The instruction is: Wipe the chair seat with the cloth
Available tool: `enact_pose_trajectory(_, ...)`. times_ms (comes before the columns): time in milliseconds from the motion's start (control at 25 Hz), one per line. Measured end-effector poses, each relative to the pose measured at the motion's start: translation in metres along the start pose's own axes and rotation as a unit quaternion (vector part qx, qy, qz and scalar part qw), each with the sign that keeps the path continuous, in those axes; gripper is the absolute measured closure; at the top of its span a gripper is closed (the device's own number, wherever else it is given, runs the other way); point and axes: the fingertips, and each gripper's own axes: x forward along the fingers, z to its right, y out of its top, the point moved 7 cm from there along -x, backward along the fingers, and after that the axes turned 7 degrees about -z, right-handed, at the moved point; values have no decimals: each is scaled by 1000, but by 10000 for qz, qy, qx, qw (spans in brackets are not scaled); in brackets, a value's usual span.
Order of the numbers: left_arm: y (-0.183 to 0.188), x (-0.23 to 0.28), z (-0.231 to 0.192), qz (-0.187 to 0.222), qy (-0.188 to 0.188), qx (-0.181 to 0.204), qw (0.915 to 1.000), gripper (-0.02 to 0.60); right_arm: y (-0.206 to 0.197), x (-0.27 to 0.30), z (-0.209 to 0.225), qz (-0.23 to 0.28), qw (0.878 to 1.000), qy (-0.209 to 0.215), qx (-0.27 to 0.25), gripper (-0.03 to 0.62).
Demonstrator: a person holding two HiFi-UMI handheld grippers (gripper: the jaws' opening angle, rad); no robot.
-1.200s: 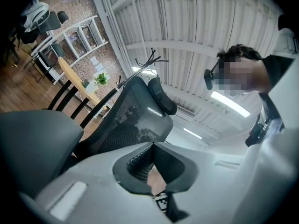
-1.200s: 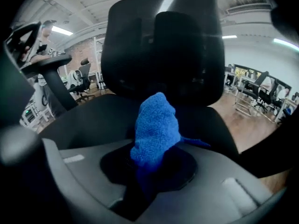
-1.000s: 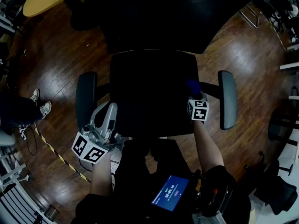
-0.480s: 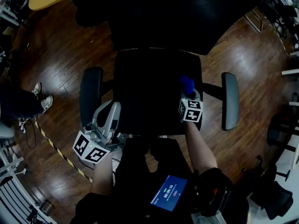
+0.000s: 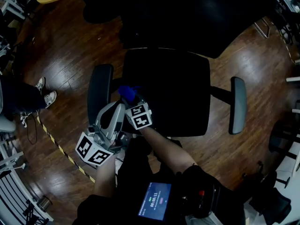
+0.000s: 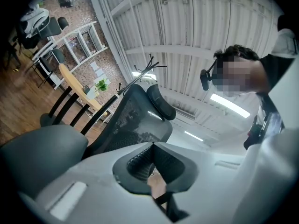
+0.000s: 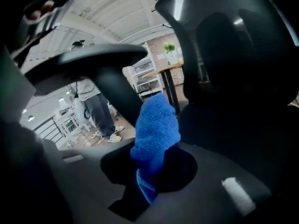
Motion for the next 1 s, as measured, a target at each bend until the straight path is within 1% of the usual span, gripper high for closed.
enact_pose_trajectory(80, 0, -1, -2, -9, 2, 2, 10000, 591, -11, 11, -15, -104, 9997, 14, -242, 510)
enact_pose_trajectory(160, -2, -3, -4, -15, 20, 0, 10000, 591, -16, 13, -18, 5, 9992, -66, -389, 510)
enact_pose_trajectory(320, -7, -6, -9, -61, 72, -27, 10000, 591, -20, 7, -13, 48, 9991, -59, -412, 510)
enact_pose_trajectory(440, -12, -5, -12, -140, 116, -27, 9998, 591, -32, -7, 10, -43, 9991, -356, -237, 511)
enact_pose_trajectory(600, -18, -3, -12, -222, 134, -45, 9997, 591, -65, -49, 70, -267, 9949, -974, 19, 510)
enact_pose_trajectory(720, -21, 0, -11, -231, 127, -42, 9996, 591, -93, -106, 133, -335, 9848, -1666, 360, 511)
enact_pose_trajectory(800, -20, 0, -10, -206, 159, -53, 9996, 591, -110, -153, 172, -322, 9729, -2194, 657, 511)
enact_pose_trajectory(880, -18, -1, -10, -156, 210, -57, 9996, 591, -122, -197, 204, -248, 9581, -2687, 960, 511)
enact_pose_trajectory(960, -18, 0, -11, -152, 243, -52, 9996, 591, -132, -230, 228, -188, 9450, -3050, 1167, 511)
enact_pose_trajectory(1000, -19, 0, -10, -177, 248, -39, 9995, 591, -135, -239, 234, -155, 9420, -3117, 1233, 511)
